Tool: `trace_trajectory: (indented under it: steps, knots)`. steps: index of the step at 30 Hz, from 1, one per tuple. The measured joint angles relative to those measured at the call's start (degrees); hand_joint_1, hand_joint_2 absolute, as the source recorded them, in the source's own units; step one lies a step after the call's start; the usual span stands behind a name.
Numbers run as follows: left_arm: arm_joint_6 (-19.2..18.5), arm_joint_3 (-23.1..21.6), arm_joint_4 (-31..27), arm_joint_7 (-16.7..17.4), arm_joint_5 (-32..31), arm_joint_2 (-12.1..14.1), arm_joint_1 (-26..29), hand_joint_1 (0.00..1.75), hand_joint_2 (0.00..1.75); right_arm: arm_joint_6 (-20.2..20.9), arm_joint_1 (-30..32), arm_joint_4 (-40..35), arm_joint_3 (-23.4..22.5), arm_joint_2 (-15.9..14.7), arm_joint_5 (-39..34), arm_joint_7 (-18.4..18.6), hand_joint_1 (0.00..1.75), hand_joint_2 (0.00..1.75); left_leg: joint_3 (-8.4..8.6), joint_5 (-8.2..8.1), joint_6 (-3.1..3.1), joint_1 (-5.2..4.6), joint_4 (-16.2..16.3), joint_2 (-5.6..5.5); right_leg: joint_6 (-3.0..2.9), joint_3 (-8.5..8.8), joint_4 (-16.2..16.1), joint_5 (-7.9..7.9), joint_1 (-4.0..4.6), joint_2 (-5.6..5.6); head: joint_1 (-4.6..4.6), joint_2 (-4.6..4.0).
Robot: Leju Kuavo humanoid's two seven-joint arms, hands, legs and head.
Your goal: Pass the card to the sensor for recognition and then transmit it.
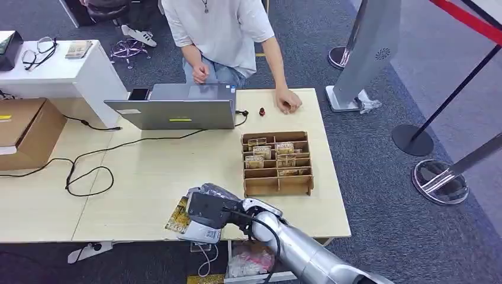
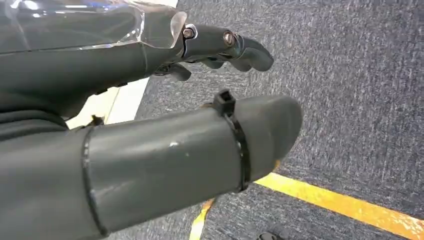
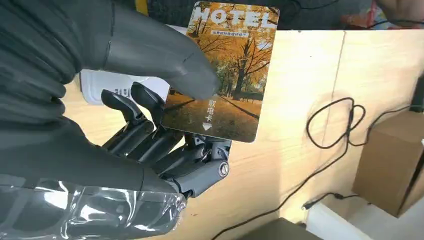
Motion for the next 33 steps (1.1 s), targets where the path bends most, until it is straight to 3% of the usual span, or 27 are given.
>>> trace_trajectory:
  steps: [15,33]
  knots:
    - [-1.1,-3.8,0.5,-1.2,-3.5,0.9,0.1,0.00,0.00,-1.6,-2.1,6.1,2.9,1.7,5.0,4.6,1.75,1.75,-0.01,0.00,0.00,0.01,0.0,-0.01,0.00,0.00,0.0,0.00,0.00,0.00,0.02,0.00]
    - [-0.3,-5.7,1.4,-1.2,-5.4,0.7,0.0,0.00,0.00,-4.0,-4.3,10.3,6.9,3.3,9.4,6.6,1.75,1.75,0.00,0.00,0.00,0.01,0.0,0.01,0.00,0.00,0.0,0.00,0.01,0.01,0.02,0.00]
